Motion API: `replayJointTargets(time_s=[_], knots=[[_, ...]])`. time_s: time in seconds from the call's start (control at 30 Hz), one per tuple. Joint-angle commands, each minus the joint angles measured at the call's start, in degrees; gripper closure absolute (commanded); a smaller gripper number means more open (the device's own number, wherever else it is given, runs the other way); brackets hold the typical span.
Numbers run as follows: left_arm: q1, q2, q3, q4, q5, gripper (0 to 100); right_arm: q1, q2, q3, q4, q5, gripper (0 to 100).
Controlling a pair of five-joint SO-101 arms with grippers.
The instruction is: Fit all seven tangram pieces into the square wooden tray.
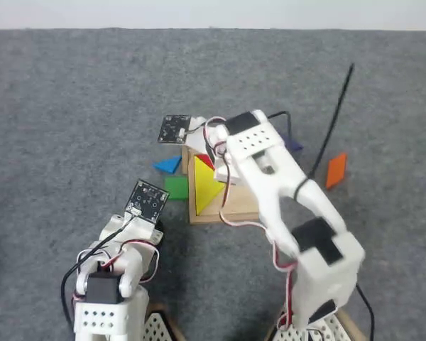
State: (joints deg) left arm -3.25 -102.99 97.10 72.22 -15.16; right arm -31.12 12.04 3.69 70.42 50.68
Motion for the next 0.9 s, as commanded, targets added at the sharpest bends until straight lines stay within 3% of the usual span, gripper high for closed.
replayJointTargets(time_s=[0.0, 0.2, 0.37, 0.53, 0.67, 0.87], knots=[[-0.4, -0.9, -0.7, 0.4, 0.1, 86, -0.4, -10.8, 6.3, -0.8, -2.1, 58.9], [-0.4, -0.9, -0.7, 0.4, 0.1, 86, -0.2, -23.2, 26.4, -9.4, -7.8, 58.9], [-0.4, -0.9, -0.7, 0.4, 0.1, 86, 5.4, -32.0, 37.9, -16.0, -9.7, 58.9], [-0.4, -0.9, -0.7, 0.4, 0.1, 86, 17.9, -36.5, 36.8, -9.1, -16.2, 58.9], [-0.4, -0.9, -0.7, 0.4, 0.1, 86, 27.6, -35.7, 36.4, -7.7, -14.7, 58.9], [-0.4, -0.9, -0.7, 0.4, 0.1, 86, 35.5, -32.1, 31.1, -7.9, -19.3, 58.9]])
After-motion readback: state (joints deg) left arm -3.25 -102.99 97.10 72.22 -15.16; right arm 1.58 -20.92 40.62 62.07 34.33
